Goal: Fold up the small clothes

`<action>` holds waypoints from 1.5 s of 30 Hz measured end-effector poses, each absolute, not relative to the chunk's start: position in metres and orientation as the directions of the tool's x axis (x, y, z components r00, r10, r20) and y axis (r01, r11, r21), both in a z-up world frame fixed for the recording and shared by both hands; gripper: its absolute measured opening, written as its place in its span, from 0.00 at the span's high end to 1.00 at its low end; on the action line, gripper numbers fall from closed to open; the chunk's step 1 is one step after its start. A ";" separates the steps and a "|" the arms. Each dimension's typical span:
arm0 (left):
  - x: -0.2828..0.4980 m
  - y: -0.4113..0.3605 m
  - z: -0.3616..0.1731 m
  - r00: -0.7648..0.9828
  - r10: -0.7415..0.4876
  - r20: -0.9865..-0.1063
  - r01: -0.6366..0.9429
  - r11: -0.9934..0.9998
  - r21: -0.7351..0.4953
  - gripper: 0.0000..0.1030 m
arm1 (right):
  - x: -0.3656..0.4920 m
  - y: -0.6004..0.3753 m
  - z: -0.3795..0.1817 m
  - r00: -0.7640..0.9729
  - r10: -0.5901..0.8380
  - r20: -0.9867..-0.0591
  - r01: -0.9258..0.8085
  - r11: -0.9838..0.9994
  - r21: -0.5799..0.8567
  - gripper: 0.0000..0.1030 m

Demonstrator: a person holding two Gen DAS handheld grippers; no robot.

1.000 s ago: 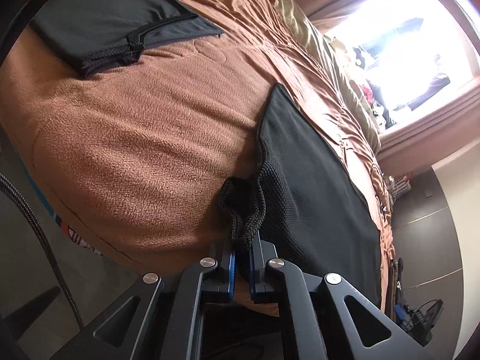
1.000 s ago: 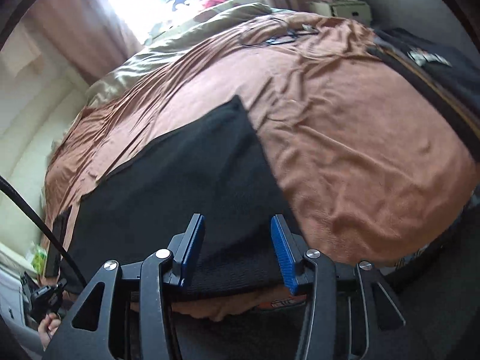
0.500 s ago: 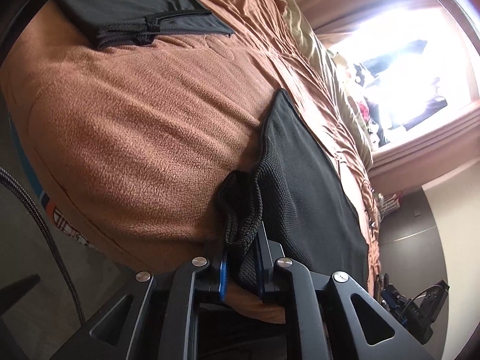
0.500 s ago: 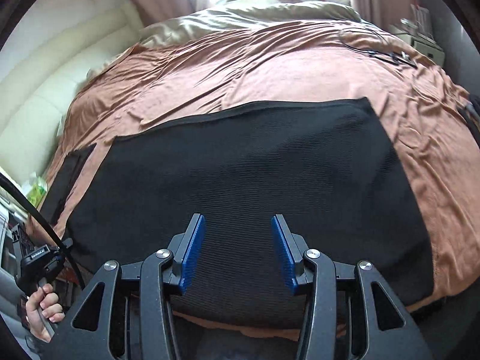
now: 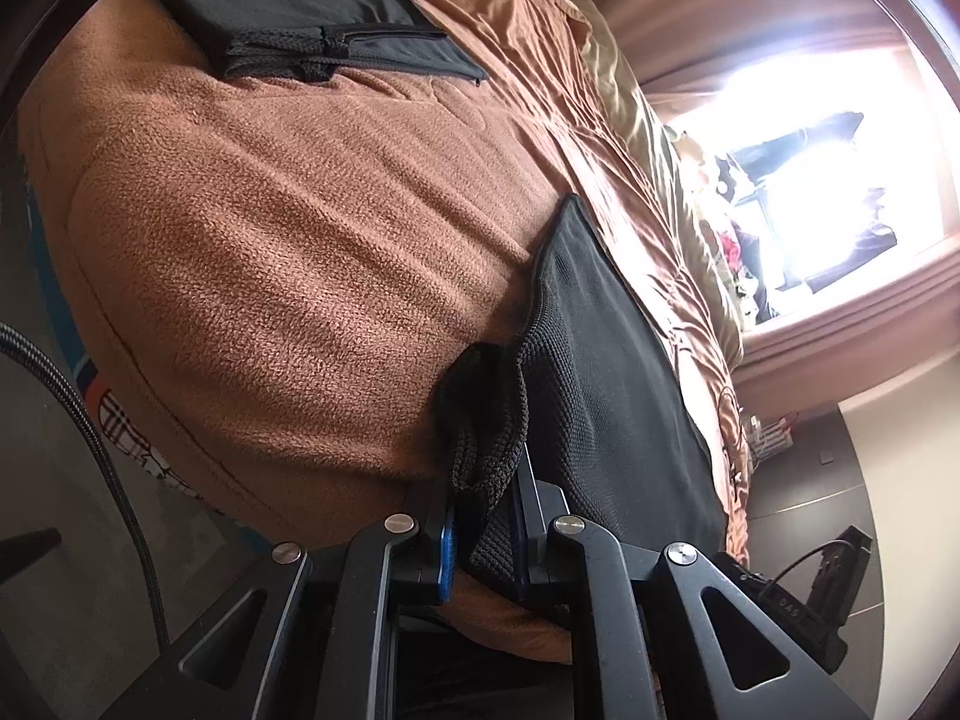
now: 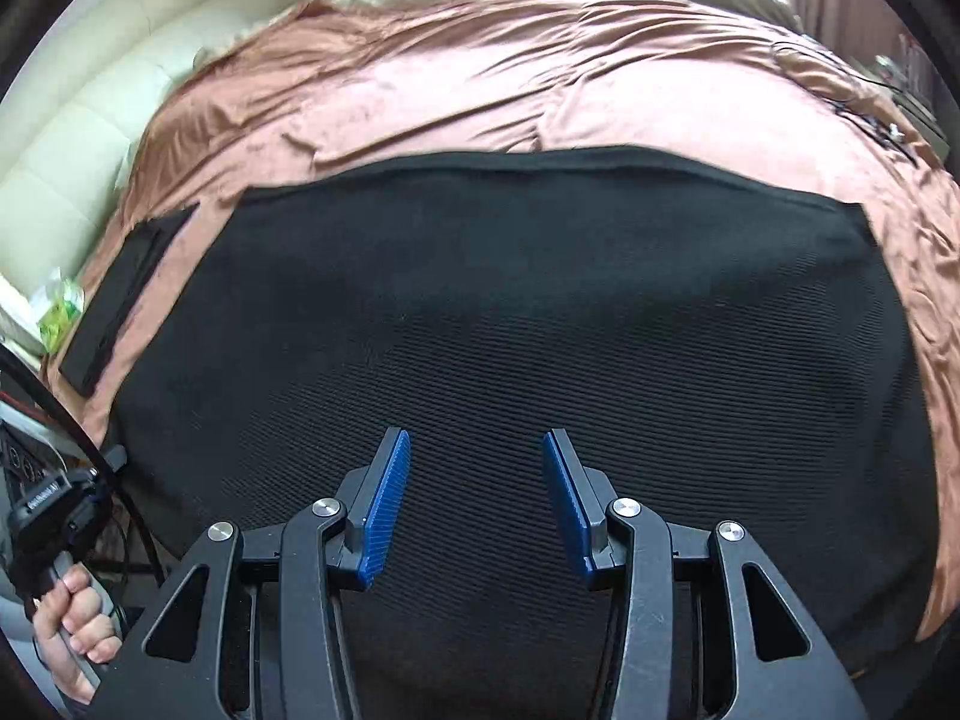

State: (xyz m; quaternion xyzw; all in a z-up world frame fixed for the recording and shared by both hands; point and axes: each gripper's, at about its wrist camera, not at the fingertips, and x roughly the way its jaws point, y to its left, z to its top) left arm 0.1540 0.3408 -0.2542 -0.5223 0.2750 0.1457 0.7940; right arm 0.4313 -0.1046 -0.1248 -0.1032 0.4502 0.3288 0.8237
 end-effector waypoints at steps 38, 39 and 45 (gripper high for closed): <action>0.142 0.338 -0.260 0.817 -0.063 -0.574 -0.540 0.265 -0.798 0.87 | 0.604 0.024 -0.155 0.373 0.326 -0.869 -0.586 0.809 0.052 0.91; 0.141 0.337 -0.260 0.817 -0.064 -0.573 -0.540 0.262 -0.800 0.87 | 0.607 0.027 -0.154 0.378 0.322 -0.868 -0.586 0.809 0.045 0.91; 0.138 0.336 -0.260 0.818 -0.073 -0.570 -0.538 0.251 -0.804 0.84 | 0.617 0.035 -0.149 0.365 0.305 -0.879 -0.580 0.814 0.042 0.91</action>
